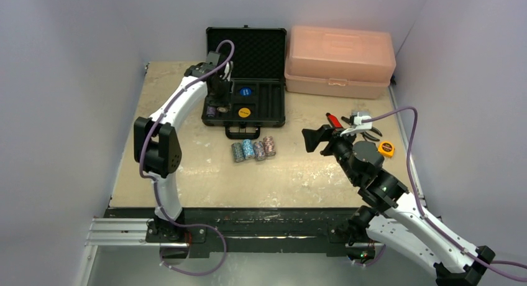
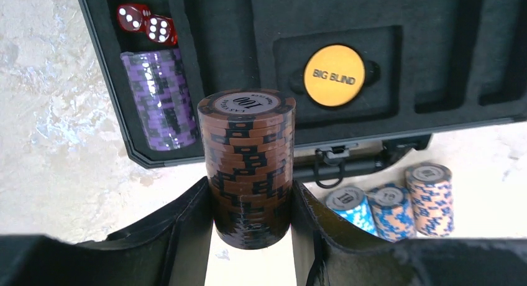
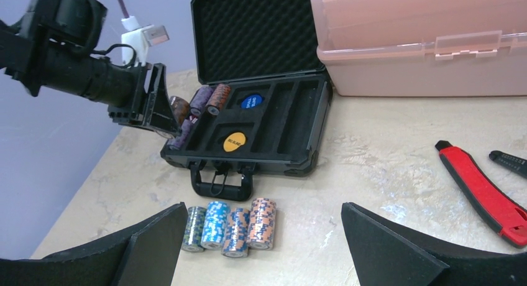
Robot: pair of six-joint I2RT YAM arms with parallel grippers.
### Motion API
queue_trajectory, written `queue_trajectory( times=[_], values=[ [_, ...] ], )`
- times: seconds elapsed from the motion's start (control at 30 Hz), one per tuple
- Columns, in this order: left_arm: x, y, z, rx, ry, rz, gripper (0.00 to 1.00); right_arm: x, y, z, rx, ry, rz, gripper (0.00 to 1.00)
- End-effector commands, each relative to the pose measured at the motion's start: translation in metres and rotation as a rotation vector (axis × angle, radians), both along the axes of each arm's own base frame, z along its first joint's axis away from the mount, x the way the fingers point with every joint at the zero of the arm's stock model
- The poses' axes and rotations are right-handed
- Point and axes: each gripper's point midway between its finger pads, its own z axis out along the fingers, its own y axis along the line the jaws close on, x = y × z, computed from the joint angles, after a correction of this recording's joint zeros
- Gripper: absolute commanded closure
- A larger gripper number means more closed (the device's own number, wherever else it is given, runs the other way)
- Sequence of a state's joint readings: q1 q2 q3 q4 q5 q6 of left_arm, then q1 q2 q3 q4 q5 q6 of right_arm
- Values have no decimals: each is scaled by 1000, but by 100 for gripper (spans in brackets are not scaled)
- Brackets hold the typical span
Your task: Pack up texas hold em set
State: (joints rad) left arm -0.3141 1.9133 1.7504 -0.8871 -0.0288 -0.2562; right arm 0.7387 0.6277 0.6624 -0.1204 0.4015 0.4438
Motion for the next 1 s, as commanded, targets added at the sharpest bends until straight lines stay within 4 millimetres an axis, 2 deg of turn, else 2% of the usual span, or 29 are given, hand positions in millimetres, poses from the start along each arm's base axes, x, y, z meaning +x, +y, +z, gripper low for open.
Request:
queue_trajectory(
  times=[0.0, 0.37, 0.67, 0.97],
  values=[
    [22, 10, 10, 76, -42, -13, 100, -1, -1, 15, 14, -28, 1, 1],
    [38, 16, -14, 146, 3, -14, 100, -4, -6, 19, 35, -47, -7, 1],
    [50, 15, -34, 148, 38, 63, 100, -3, -5, 17, 29, -42, -7, 1],
    [63, 15, -42, 157, 30, 97, 100, -3, -4, 15, 28, -38, -5, 1]
  ],
)
